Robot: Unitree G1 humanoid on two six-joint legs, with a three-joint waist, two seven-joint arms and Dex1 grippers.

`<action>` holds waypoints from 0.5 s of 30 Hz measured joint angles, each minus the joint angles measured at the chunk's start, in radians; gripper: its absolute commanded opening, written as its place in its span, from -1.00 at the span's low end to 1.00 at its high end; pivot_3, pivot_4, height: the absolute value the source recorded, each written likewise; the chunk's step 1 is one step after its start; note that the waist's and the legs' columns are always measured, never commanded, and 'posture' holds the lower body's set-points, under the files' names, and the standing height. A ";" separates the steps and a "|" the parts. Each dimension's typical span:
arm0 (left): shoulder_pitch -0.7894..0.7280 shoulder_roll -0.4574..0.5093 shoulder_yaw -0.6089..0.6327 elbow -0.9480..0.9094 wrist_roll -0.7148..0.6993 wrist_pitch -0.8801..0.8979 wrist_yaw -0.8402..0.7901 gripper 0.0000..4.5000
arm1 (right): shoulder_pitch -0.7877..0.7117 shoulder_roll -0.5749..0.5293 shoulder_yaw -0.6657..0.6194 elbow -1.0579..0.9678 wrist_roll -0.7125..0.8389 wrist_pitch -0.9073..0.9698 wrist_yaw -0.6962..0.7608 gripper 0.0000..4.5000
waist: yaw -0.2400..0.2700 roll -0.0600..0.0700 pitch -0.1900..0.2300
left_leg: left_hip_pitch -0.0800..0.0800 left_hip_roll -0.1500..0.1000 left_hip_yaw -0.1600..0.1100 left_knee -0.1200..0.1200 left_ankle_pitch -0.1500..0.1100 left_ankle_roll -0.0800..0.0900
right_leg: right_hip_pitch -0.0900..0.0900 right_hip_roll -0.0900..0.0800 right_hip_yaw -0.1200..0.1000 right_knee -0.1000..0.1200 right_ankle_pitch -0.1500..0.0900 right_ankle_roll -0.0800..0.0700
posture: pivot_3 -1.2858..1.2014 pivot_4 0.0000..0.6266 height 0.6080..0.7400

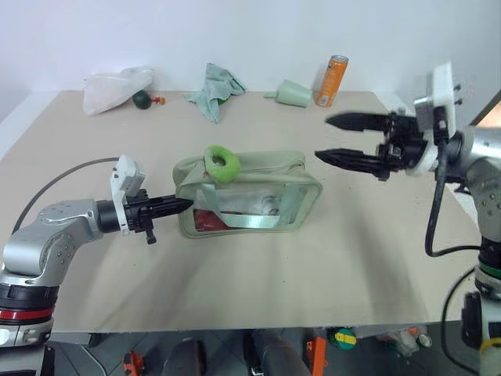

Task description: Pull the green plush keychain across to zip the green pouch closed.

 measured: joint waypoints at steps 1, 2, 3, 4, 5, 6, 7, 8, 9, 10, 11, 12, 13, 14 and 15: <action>0.000 0.000 -0.002 0.000 0.001 -0.004 -0.001 -1.00 | -0.001 0.012 0.036 -0.009 -0.016 -0.009 -0.002 0.47 | 0.000 0.000 0.000 | 0.000 0.000 0.000 0.000 0.000 0.000 | 0.000 0.000 0.000 0.000 0.000 0.000 | 0.03 -0.52 1.00; 0.001 -0.001 -0.003 0.001 0.002 -0.007 -0.002 -1.00 | -0.004 0.024 0.095 -0.011 -0.059 -0.031 -0.004 0.47 | 0.000 0.000 0.000 | 0.000 0.000 0.001 0.000 0.000 0.000 | 0.000 -0.001 0.001 0.000 0.000 0.000 | 0.03 -0.52 1.00; 0.000 -0.002 -0.003 0.001 0.002 -0.008 -0.003 -1.00 | -0.005 0.030 0.124 -0.010 -0.079 -0.041 -0.005 0.47 | 0.001 0.000 0.000 | 0.000 0.000 0.001 0.000 0.000 0.000 | 0.000 -0.001 0.001 0.000 0.000 0.000 | 0.03 -0.52 1.00; 0.001 -0.003 -0.003 0.003 0.003 -0.009 -0.003 -1.00 | -0.015 0.043 0.185 -0.006 -0.130 -0.070 -0.005 0.47 | 0.000 0.000 0.000 | -0.001 -0.001 0.002 0.000 0.000 0.000 | -0.001 -0.001 0.002 0.000 0.000 0.000 | 0.03 -0.52 1.00; 0.000 -0.007 -0.003 0.003 0.003 -0.010 -0.003 -1.00 | -0.028 0.059 0.233 -0.003 -0.167 -0.093 -0.004 0.47 | 0.000 0.000 0.000 | -0.002 -0.001 0.002 0.000 0.000 0.000 | -0.002 -0.002 0.002 0.000 0.000 0.000 | 0.03 -0.52 1.00; 0.000 -0.013 -0.004 0.003 0.003 -0.010 -0.003 -1.00 | -0.047 0.077 0.278 0.002 -0.206 -0.125 -0.003 0.47 | 0.001 0.000 0.000 | -0.003 -0.002 0.002 0.000 0.000 0.000 | -0.002 -0.002 0.002 0.000 0.000 0.000 | 0.03 -0.52 1.00; 0.000 -0.016 -0.006 0.003 0.003 -0.010 -0.003 -1.00 | -0.059 0.087 0.299 0.009 -0.227 -0.146 -0.002 0.47 | 0.002 0.000 0.000 | -0.003 -0.002 0.002 0.000 0.000 0.000 | -0.003 -0.003 0.002 0.000 0.000 0.000 | 0.03 -0.52 1.00; 0.000 -0.020 -0.009 0.002 0.002 -0.010 -0.004 -1.00 | -0.073 0.095 0.313 0.019 -0.246 -0.164 -0.002 0.47 | 0.002 0.000 0.000 | -0.004 -0.003 0.002 0.000 0.000 0.000 | -0.003 -0.004 0.002 0.000 0.000 0.000 | 0.03 -0.52 1.00; 0.000 -0.022 -0.011 0.002 0.001 -0.010 -0.003 -1.00 | -0.082 0.104 0.317 0.031 -0.259 -0.178 -0.002 0.47 | 0.003 0.000 0.000 | -0.005 -0.004 0.002 0.000 0.000 0.000 | -0.003 -0.005 0.002 -0.001 0.000 0.000 | 0.03 -0.52 1.00; 0.000 -0.023 -0.011 0.002 0.001 -0.010 -0.003 -1.00 | -0.091 0.115 0.318 0.042 -0.272 -0.190 -0.001 0.47 | 0.004 0.000 0.000 | -0.005 -0.004 0.002 0.000 0.000 0.000 | -0.003 -0.005 0.002 -0.001 0.000 0.000 | 0.03 -0.52 1.00; 0.000 -0.024 -0.011 0.001 0.000 -0.010 -0.002 -1.00 | -0.102 0.126 0.323 0.055 -0.282 -0.202 0.000 0.47 | 0.004 0.000 0.000 | -0.005 -0.004 0.002 0.000 0.000 0.000 | -0.003 -0.005 0.003 -0.001 0.000 0.000 | 0.03 -0.52 1.00; 0.000 -0.026 -0.011 0.000 0.000 -0.010 -0.001 -1.00 | -0.122 0.145 0.332 0.075 -0.299 -0.223 0.001 0.47 | 0.004 0.000 0.000 | -0.005 -0.004 0.003 0.000 0.000 0.000 | -0.003 -0.005 0.003 -0.001 0.000 0.000 | 0.03 -0.52 1.00; 0.000 -0.027 -0.012 0.000 0.000 -0.010 0.000 -1.00 | -0.124 0.146 0.336 0.076 -0.302 -0.227 0.002 0.47 | 0.004 0.000 0.000 | -0.005 -0.004 0.002 0.000 0.000 0.000 | -0.003 -0.005 0.002 -0.001 0.000 0.000 | 0.03 -0.52 1.00; 0.000 -0.027 -0.011 0.000 0.000 -0.010 0.001 -1.00 | -0.132 0.161 0.343 0.091 -0.314 -0.241 0.009 0.47 | 0.004 0.000 0.000 | -0.005 -0.004 0.002 0.000 0.000 0.000 | -0.003 -0.005 0.002 -0.001 0.000 0.000 | 0.03 -0.52 1.00; 0.000 -0.027 -0.011 0.000 0.000 -0.010 0.001 -1.00 | -0.138 0.170 0.348 0.103 -0.318 -0.247 0.011 0.47 | 0.004 0.000 0.000 | -0.005 -0.004 0.002 0.000 0.000 0.000 | -0.003 -0.005 0.002 -0.001 0.000 0.000 | 0.03 -0.52 1.00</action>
